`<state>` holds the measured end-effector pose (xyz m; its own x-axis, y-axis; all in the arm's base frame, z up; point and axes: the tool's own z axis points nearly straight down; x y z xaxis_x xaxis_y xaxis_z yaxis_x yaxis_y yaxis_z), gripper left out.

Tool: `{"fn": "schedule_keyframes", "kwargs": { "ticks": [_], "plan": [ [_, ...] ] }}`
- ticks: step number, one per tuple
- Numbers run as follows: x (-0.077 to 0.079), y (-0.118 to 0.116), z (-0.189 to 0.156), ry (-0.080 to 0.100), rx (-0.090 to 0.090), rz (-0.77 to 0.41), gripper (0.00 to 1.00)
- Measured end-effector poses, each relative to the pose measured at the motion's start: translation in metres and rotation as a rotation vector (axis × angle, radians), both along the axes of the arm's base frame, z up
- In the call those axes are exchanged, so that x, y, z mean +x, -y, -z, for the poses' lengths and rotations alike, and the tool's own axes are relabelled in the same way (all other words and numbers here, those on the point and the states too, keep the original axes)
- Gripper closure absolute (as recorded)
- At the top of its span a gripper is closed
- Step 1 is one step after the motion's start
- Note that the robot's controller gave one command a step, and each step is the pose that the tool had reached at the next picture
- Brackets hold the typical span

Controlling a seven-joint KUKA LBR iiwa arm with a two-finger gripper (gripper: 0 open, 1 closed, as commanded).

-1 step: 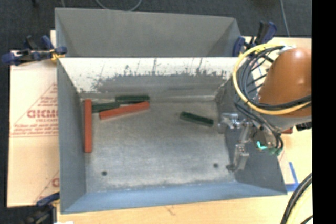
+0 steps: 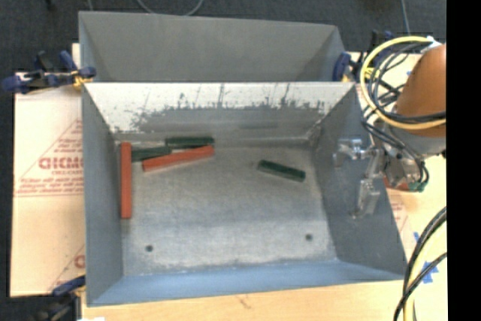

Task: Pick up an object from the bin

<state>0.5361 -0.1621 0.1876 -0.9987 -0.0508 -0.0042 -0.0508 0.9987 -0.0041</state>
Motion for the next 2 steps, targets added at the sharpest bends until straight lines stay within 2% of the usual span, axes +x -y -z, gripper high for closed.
{"fn": "schedule_keyframes", "kwargs": {
  "ticks": [1,2],
  "plan": [
    [0.064,-0.03,0.121,0.0,0.006,0.1,0.0],
    [0.107,-0.09,0.115,0.006,0.006,0.181,0.0]
  ]
}}
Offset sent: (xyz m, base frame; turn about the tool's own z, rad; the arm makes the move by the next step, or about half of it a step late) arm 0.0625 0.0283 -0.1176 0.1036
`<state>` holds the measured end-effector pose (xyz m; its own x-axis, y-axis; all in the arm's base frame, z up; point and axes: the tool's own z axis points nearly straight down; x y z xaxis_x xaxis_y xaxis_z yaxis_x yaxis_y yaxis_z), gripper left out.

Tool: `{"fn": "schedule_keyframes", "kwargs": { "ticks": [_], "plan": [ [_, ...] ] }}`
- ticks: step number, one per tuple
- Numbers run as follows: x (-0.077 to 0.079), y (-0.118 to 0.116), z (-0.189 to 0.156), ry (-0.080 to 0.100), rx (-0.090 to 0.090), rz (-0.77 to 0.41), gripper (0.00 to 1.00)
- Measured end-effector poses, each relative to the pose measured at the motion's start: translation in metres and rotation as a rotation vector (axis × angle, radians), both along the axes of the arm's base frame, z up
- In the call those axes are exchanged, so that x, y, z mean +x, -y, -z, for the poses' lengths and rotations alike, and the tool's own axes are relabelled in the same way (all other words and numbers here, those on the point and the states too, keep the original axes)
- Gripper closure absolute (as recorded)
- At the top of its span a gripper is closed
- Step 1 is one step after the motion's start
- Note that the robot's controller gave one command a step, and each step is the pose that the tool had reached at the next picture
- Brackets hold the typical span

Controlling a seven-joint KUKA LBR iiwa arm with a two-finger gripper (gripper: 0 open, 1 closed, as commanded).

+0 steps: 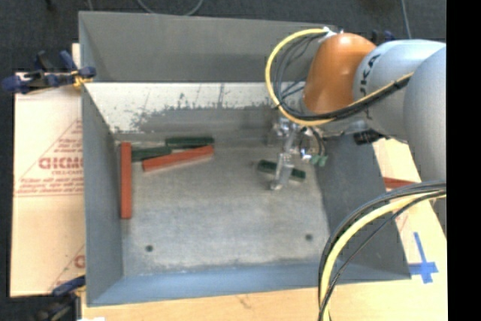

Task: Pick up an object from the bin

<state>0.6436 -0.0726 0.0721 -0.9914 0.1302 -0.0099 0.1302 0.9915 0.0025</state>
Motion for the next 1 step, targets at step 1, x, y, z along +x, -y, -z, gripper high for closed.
{"fn": "schedule_keyframes", "kwargs": {
  "ticks": [1],
  "plan": [
    [-0.0019,0.0045,0.0004,-0.004,-0.004,0.001,1.0]
  ]
}}
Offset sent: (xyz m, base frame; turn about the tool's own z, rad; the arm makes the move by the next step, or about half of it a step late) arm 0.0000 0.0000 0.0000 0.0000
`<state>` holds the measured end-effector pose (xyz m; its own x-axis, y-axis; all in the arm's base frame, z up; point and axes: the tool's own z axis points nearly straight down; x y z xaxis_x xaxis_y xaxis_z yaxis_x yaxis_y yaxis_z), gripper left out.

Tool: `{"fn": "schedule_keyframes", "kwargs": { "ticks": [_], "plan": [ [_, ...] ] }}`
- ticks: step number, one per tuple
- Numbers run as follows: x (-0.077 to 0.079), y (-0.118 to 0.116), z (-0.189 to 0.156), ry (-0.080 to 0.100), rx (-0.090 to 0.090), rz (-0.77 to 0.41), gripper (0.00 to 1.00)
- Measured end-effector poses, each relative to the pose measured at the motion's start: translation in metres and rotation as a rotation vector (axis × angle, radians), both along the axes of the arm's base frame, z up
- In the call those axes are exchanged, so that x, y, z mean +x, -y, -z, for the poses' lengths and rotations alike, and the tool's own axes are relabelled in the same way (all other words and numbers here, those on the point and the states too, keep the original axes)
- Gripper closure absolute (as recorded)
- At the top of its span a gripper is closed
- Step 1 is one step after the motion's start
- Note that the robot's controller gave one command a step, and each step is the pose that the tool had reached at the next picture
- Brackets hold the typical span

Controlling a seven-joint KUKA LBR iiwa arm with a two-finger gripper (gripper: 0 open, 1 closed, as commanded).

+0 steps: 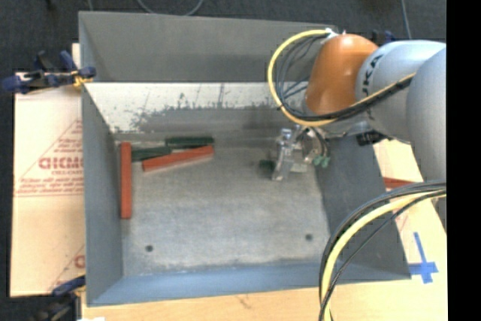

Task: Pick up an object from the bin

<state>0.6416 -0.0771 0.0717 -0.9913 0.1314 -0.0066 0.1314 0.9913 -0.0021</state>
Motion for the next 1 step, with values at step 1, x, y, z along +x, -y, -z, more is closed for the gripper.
{"fn": "schedule_keyframes", "kwargs": {
  "ticks": [1],
  "plan": [
    [-0.0003,-0.0016,-0.0955,0.007,-0.002,-0.031,1.0]
  ]
}}
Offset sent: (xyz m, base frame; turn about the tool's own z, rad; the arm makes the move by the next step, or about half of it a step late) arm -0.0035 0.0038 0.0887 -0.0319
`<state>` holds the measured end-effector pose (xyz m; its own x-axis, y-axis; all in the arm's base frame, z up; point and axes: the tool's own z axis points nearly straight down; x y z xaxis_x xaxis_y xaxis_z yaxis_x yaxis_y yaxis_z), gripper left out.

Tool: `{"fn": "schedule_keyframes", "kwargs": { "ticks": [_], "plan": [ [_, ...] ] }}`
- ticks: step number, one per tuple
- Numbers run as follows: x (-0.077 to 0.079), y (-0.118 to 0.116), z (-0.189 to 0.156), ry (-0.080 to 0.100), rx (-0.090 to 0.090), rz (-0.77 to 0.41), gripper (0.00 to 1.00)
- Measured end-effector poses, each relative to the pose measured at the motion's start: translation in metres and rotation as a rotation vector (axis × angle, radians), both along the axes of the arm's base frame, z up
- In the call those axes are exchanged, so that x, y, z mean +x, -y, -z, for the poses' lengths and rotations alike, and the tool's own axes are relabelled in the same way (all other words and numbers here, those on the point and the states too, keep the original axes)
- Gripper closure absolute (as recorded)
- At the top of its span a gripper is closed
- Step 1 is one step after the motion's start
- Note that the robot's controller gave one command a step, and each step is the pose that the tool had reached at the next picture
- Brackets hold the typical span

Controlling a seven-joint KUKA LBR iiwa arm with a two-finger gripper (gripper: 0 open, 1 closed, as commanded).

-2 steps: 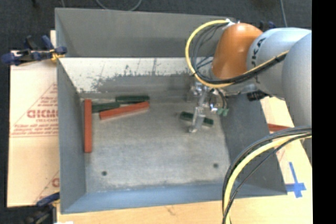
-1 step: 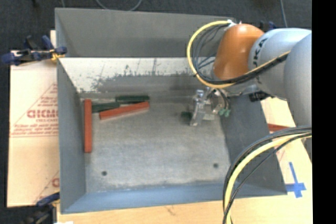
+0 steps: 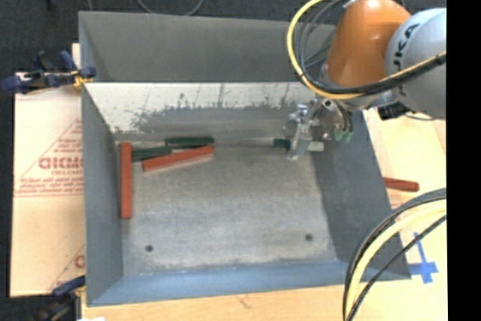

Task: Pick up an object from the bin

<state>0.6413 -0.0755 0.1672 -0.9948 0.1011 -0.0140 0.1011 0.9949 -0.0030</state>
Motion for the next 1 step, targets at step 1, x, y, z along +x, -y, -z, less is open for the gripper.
{"fn": "schedule_keyframes", "kwargs": {
  "ticks": [1],
  "plan": [
    [-0.0007,0.0,-0.0889,0.0,0.001,-0.003,1.0]
  ]
}}
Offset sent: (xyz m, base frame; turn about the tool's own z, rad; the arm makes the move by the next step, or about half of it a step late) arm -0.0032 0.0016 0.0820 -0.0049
